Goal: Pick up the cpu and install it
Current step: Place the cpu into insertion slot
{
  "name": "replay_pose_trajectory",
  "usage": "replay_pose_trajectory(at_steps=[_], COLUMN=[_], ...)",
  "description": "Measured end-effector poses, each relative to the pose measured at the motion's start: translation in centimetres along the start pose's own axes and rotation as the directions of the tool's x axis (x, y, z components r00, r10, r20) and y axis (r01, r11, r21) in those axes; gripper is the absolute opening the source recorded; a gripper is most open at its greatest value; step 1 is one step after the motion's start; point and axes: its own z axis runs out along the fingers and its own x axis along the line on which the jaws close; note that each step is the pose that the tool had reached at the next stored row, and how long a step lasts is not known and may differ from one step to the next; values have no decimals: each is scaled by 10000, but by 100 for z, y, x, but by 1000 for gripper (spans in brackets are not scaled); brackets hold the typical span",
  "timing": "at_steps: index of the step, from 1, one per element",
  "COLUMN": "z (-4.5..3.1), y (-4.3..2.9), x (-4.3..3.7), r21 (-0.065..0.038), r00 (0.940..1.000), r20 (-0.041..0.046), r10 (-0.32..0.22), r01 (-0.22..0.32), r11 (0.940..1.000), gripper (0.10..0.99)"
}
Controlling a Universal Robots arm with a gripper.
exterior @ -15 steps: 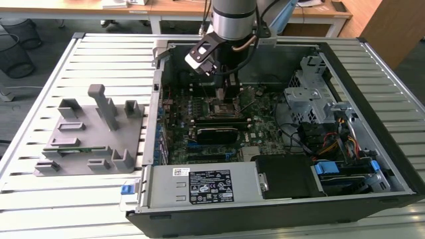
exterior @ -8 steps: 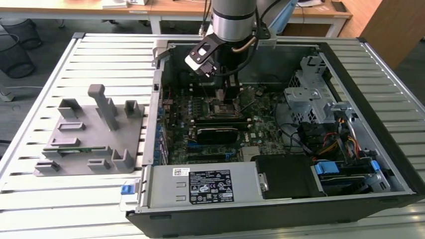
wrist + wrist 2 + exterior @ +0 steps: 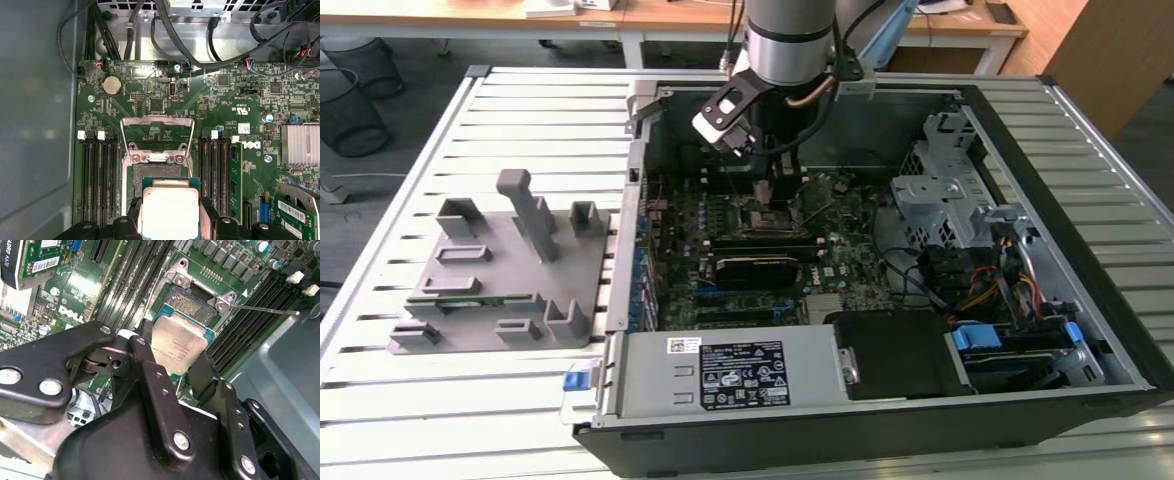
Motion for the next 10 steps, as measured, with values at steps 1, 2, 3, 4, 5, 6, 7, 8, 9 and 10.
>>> replay_pose_trajectory(at_steps=[1, 2, 3, 4, 5, 6, 7, 8, 9, 10], z=[5, 10, 19, 28, 38, 48, 58, 69, 92, 104], y=[2, 2, 2, 3, 3, 3, 3, 2, 1, 1], x=[1, 3, 4, 6, 8, 10, 11, 12, 13, 13], r21=[-1, 0, -1, -1, 0, 0, 0, 0, 0, 0], r00=[10000, 10000, 10000, 10000, 10000, 10000, 10000, 10000, 10000, 10000], r20=[-2, 0, -2, -2, -2, -2, -1, -2, -2, -2], r10=[0, -3, -8, -16, -26, -35, -42, -45, -49, -50], r01=[0, 3, 8, 16, 26, 35, 42, 45, 49, 50], r11=[10000, 10000, 10000, 10000, 10000, 10000, 10000, 10000, 10000, 10000], gripper=[537, 537, 537, 537, 537, 537, 537, 537, 537, 537])
